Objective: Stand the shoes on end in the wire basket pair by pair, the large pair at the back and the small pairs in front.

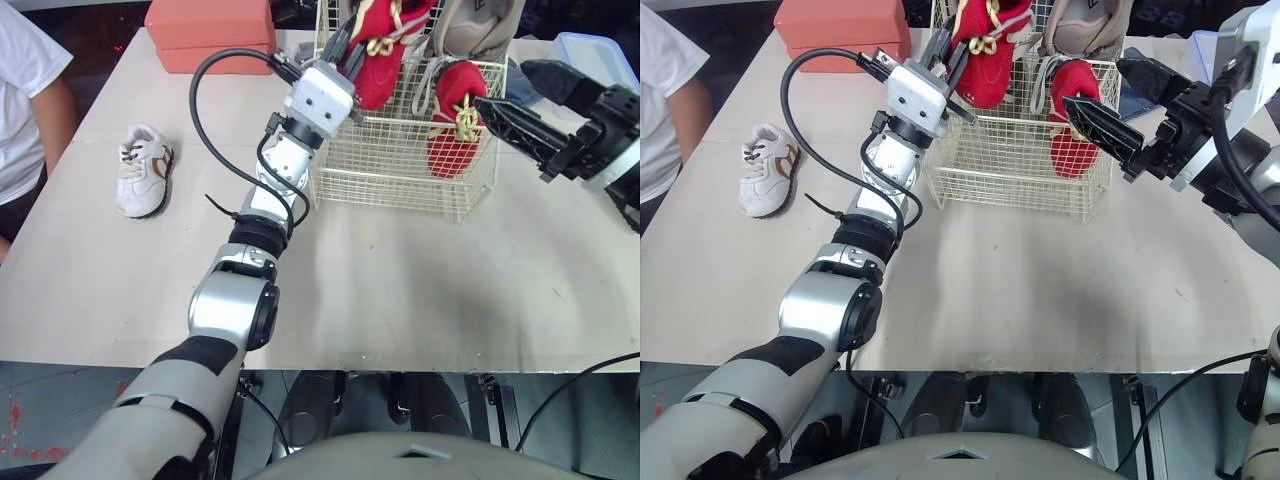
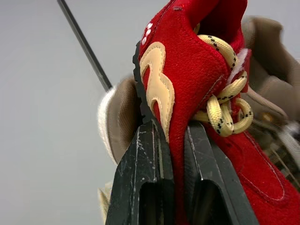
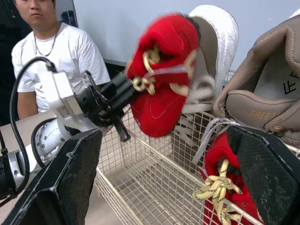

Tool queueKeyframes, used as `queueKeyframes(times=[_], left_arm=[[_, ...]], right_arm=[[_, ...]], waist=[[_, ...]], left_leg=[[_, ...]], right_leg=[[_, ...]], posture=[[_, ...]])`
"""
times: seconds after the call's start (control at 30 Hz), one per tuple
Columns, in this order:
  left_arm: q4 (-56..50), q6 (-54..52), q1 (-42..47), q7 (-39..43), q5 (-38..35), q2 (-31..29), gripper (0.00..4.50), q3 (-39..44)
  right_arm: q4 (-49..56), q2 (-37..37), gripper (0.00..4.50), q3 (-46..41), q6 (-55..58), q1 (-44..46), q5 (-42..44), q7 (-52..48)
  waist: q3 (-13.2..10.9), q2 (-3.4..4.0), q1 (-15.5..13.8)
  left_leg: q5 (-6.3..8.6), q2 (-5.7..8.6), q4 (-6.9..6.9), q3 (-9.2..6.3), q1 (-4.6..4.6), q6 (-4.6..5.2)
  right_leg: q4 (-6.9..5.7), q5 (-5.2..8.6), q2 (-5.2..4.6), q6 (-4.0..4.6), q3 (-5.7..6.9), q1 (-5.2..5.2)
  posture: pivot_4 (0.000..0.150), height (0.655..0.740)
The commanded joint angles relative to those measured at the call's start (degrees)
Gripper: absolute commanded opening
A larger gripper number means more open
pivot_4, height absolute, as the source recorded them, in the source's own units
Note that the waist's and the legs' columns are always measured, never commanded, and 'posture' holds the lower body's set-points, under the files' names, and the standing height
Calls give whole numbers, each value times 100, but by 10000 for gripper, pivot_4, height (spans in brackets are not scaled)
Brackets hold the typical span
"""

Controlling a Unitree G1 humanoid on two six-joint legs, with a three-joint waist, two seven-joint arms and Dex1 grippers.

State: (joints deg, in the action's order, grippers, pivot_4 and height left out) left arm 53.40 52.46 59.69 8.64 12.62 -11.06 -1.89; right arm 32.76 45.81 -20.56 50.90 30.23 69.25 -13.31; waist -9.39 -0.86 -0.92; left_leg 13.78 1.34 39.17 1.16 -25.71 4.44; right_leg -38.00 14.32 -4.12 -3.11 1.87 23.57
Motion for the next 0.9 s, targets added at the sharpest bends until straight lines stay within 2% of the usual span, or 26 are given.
queueKeyframes(times=[0.03, 0.17, 0.37, 0.5, 0.67, 0.7, 0.9], left_arm=[[81, -618, -213, 632, -298, -3, 100, -118], [-267, -1409, -553, 1447, -810, 13, 100, -99], [-1221, -2236, -1149, 1853, -1082, -91, 100, -149], [-1971, -2784, -1541, 2190, -1431, -91, 18797, -151], [-2757, -3017, -1781, 2123, -1634, -145, 42521, 2], [-2956, -3040, -1862, 2126, -1670, -169, 44352, 24], [-4281, -3602, -2516, 2274, -2055, -452, 44352, 144]], right_arm=[[127, 100, 42050, -165, -161, 32, 13, -4], [142, 109, 42050, -171, -159, 13, -6, 17], [138, 124, 42050, -156, -158, 10, -26, 26], [134, 128, 42050, -136, -167, 8, -42, 12], [107, 129, 42050, -117, -187, 5, -85, -46], [101, 129, 42050, -114, -191, 6, -96, -58], [87, 126, 42050, -128, -204, -16, -149, -103]], waist=[[1, 0, -5], [5, 6, 5], [50, 31, 31], [81, 61, 53], [84, 64, 105], [84, 64, 116], [83, 64, 117]], left_leg=[[0, 0, 0, 0, 0, 0], [0, 0, 0, 1, 4, 0], [0, -3, -2, 5, 13, 0], [0, -5, -10, 10, 20, 0], [1, -8, -10, 11, 22, 1], [1, -8, -10, 11, 21, 1], [1, -12, -11, 8, 18, 1]], right_leg=[[1, 0, 0, 0, 0, -1], [0, 0, 0, 0, -1, -2], [-1, 0, 2, 0, -16, -6], [1, 0, 5, 0, -31, -6], [0, 0, 6, 1, -51, -6], [0, 0, 6, 1, -53, -6], [1, 0, 0, 1, -51, -5]], posture=[[1500, 7400], [1500, 7400], [1500, 7400], [1500, 7400], [1500, 7400], [1500, 7400], [1500, 7400]])
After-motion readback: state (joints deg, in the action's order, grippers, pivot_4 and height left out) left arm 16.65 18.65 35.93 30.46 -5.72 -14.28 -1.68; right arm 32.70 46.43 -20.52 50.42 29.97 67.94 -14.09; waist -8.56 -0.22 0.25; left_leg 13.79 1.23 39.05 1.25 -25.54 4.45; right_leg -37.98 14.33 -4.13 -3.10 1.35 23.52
